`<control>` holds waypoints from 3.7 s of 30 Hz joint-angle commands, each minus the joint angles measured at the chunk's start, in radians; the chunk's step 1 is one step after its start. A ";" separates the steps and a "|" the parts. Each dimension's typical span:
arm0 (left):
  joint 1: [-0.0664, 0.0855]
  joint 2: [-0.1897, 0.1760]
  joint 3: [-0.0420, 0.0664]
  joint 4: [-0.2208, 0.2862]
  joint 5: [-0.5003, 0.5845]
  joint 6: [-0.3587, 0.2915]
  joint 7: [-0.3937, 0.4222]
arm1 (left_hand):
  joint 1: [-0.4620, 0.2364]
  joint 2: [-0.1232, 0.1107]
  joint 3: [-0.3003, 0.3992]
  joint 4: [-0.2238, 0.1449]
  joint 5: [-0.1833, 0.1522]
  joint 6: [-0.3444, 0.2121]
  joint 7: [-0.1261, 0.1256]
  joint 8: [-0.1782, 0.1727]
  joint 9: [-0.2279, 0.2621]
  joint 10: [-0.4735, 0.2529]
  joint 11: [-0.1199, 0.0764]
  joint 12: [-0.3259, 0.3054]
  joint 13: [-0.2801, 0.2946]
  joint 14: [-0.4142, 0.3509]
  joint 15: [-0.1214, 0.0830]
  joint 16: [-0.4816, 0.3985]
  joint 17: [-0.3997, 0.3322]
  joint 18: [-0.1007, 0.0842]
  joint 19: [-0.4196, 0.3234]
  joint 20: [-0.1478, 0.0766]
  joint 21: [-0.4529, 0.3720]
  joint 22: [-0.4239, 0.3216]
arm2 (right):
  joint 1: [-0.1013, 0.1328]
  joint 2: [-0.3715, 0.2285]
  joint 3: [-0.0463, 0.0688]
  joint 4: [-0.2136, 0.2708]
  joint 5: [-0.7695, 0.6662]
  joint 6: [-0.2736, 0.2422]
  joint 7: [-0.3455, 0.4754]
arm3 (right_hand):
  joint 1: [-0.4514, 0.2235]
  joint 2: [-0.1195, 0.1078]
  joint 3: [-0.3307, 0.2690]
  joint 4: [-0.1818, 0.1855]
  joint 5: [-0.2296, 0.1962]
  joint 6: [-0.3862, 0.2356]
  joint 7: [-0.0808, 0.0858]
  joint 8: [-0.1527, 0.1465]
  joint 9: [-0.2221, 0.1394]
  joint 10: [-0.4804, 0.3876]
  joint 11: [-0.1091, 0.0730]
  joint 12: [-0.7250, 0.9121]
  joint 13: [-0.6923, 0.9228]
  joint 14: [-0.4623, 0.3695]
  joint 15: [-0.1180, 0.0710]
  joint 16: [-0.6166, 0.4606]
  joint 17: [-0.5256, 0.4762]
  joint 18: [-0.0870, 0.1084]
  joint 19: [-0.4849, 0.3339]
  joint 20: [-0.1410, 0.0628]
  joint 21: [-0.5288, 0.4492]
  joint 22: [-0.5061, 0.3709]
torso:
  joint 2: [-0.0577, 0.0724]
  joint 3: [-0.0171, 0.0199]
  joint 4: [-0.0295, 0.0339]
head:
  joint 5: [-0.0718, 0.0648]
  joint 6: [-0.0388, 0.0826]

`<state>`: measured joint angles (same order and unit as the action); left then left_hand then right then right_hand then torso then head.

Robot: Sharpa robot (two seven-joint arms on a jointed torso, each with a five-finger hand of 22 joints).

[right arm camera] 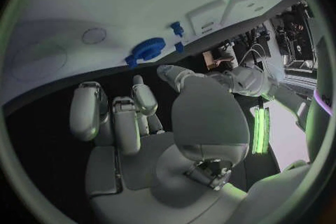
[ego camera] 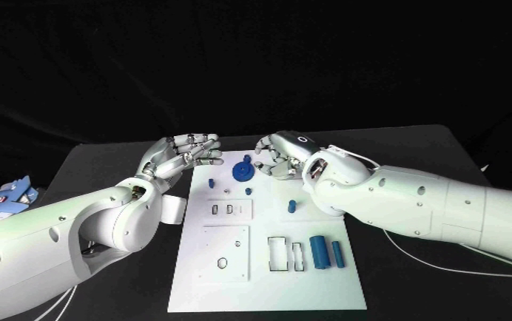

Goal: Assemble the parts on the task board

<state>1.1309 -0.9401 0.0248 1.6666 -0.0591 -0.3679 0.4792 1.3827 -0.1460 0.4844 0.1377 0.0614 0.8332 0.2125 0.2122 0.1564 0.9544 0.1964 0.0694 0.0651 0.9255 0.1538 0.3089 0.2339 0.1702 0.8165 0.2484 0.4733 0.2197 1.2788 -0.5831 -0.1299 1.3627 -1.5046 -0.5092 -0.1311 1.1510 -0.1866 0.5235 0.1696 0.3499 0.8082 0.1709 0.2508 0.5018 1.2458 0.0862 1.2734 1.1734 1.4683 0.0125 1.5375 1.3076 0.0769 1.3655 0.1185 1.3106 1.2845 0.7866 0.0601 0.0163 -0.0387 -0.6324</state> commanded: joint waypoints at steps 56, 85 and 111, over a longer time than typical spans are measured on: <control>0.001 -0.006 0.000 -0.006 0.005 0.009 0.020 | -0.014 -0.003 0.005 -0.014 -0.006 -0.001 0.037 -0.004 0.000 -0.002 0.003 -0.002 0.001 -0.010 -0.001 -0.009 0.002 0.007 -0.015 0.001 0.010 0.004 | -0.012 -0.298 0.002 -0.028 0.307 0.180 0.273 | 0.150 -0.020 -0.023 -0.129 -0.154 -0.032 0.019 -0.067 -0.016 -0.012 0.016 0.004 -0.004 0.083 0.016 0.012 0.182 0.002 -0.010 0.013 -0.016 0.007 | -0.026 0.0086 -0.0286 | 0.002 -0.021; 0.000 -0.007 0.000 -0.006 0.005 0.012 0.017 | -0.016 -0.004 0.006 -0.017 -0.006 -0.005 0.040 -0.007 -0.001 -0.007 0.006 -0.004 0.000 -0.013 0.001 -0.010 0.003 0.007 -0.020 0.003 0.013 0.005 | -0.031 -0.262 0.002 -0.060 0.301 0.187 0.259 | 0.149 0.004 -0.007 -0.131 -0.171 0.049 0.007 -0.032 -0.002 0.006 0.007 0.021 0.012 0.083 0.009 0.012 0.181 0.001 -0.003 0.010 -0.010 0.018 | -0.027 0.0071 -0.0299 | 0.006 -0.029; 0.000 -0.010 0.001 -0.007 0.005 0.008 0.019 | -0.017 -0.002 0.009 -0.020 -0.006 -0.007 0.042 -0.009 -0.002 -0.011 0.007 -0.005 0.000 -0.014 0.002 -0.011 0.004 0.007 -0.023 0.004 0.015 0.006 | -0.038 -0.242 0.002 -0.073 0.327 0.096 0.238 | 0.137 0.064 0.002 -0.125 -0.138 0.158 -0.055 0.073 0.048 0.079 -0.047 0.066 0.074 0.086 -0.037 0.013 0.189 -0.006 0.021 -0.030 0.012 0.048 | -0.027 0.0090 -0.0306 | 0.006 -0.036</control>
<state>1.1306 -0.9500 0.0246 1.6578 -0.0568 -0.3677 0.4857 1.3778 -0.1489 0.4927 0.1238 0.0614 0.8332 0.2124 0.2065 0.1555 0.9507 0.2002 0.0694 0.0651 0.9183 0.1540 0.3011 0.2364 0.1704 0.7986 0.2520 0.4844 0.2243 1.2427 -0.8265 -0.1282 1.2904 -1.1835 -0.3764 0.1150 1.2858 -0.1455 0.5232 0.0468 0.2078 0.9445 0.1351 0.3057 0.5225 1.3213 0.0402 1.3336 1.2460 1.4666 -0.0183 1.5472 1.3077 0.0769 1.3860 0.0941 1.3215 1.3081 0.7592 0.0686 -0.0136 -0.0317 -0.6675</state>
